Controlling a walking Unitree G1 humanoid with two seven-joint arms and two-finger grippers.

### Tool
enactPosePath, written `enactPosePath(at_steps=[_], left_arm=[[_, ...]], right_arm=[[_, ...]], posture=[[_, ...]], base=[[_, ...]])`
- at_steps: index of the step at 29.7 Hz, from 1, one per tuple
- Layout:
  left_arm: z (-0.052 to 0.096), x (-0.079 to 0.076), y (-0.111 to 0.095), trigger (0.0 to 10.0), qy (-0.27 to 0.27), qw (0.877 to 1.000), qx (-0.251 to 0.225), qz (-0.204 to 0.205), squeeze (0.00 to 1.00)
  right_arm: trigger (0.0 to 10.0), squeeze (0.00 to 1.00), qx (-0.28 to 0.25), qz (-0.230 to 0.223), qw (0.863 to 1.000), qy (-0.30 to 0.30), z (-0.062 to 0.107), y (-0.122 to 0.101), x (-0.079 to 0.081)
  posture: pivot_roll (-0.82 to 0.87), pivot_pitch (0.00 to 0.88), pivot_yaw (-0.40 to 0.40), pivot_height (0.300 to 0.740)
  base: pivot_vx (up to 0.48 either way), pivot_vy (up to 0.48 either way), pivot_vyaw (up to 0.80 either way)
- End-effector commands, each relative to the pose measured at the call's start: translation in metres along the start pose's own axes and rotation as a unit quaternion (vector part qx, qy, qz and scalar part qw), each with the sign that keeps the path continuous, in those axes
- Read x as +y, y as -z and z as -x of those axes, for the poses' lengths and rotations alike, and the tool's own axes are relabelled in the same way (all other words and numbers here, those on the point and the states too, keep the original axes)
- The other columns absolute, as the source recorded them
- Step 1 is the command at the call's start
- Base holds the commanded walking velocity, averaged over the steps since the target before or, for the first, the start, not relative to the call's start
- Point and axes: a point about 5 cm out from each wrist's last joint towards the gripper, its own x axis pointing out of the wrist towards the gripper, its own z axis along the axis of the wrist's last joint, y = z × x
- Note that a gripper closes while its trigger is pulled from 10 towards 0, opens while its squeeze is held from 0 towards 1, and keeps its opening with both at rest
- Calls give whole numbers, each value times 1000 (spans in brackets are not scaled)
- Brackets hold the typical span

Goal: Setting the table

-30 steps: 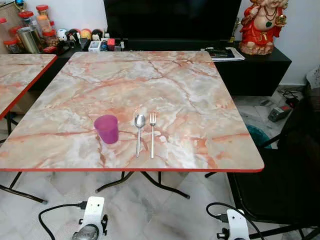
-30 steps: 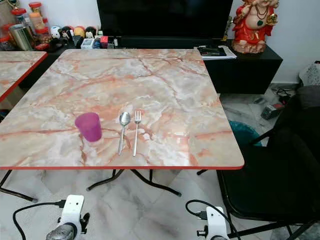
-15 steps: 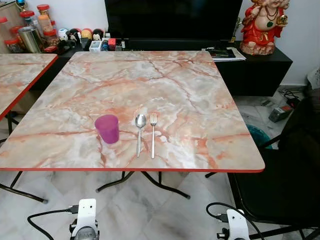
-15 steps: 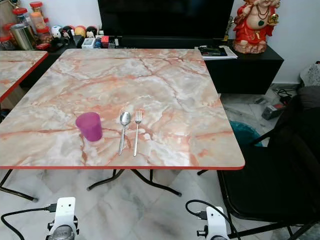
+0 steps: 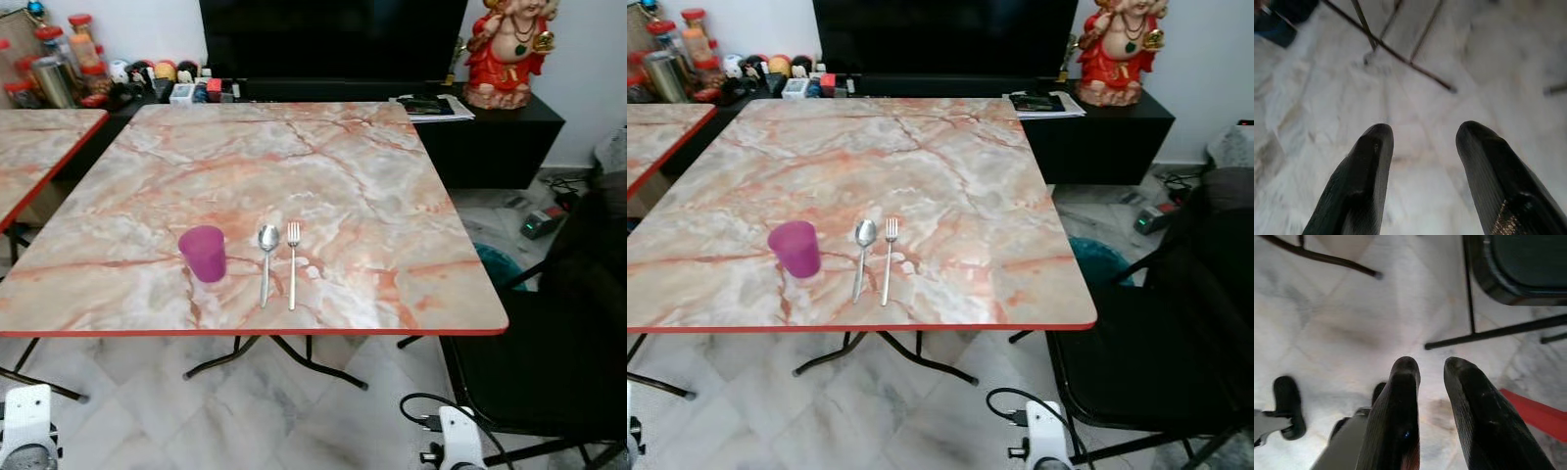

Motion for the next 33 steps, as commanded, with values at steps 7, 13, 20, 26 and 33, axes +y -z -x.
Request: enactPosePath(at_steps=[7, 13, 20, 26, 33], left_arm=[[-9, 31, -109, 10000, -107, 972, -202, 45, 0], [6, 20, -189, 10000, -57, 941, -321, 93, 0], [42, -76, -268, 10000, 272, 892, -309, 189, 0], [54, -114, -275, 10000, 373, 877, -244, 180, 0], [51, -112, -282, 10000, 361, 903, -190, 135, 0]], right_arm=[[10000, 0, 0, -2, 1000, -2, 0, 1, 1], [10000, 0, 0, -3, 1000, -1, 0, 0, 1], [10000, 0, 0, -4, 1000, -4, 0, 0, 2], [10000, 0, 0, -9, 1000, -4, 0, 0, 3], [10000, 0, 0, -11, 1000, -6, 0, 0, 3]], posture=[[75, 0, -8, 740], [72, 0, -10, 740], [74, 0, -7, 740], [66, 0, -2, 740], [70, 0, -5, 740]], base=[[0, 0, 0], [0, 0, 0], [0, 0, 0], [0, 0, 0], [0, 0, 0]])
